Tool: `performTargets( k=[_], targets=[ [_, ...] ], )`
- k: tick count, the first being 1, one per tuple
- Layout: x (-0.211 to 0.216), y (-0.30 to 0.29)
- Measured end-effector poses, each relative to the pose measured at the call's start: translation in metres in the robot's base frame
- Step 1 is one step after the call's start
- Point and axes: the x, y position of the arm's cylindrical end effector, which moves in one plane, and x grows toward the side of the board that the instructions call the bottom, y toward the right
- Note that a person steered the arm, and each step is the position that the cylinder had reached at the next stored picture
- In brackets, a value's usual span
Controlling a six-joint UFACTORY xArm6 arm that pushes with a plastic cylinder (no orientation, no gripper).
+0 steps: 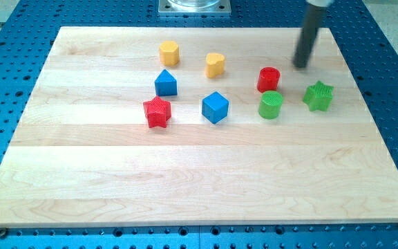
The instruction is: Push the green blocks towards the blue cube
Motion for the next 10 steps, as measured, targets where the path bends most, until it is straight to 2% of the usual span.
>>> performTargets(
  k=[1, 2, 3, 5, 6, 7, 8, 9, 10],
  targets=[
    [0.013, 0.093],
    [0.038, 0.067],
    [0.083, 0.038],
    [0.105, -0.059],
    [0.110, -0.134],
    [0.109, -0.090],
    [0.096, -0.146],
    [0.118, -0.139],
    [0.082, -0.052]
  ],
)
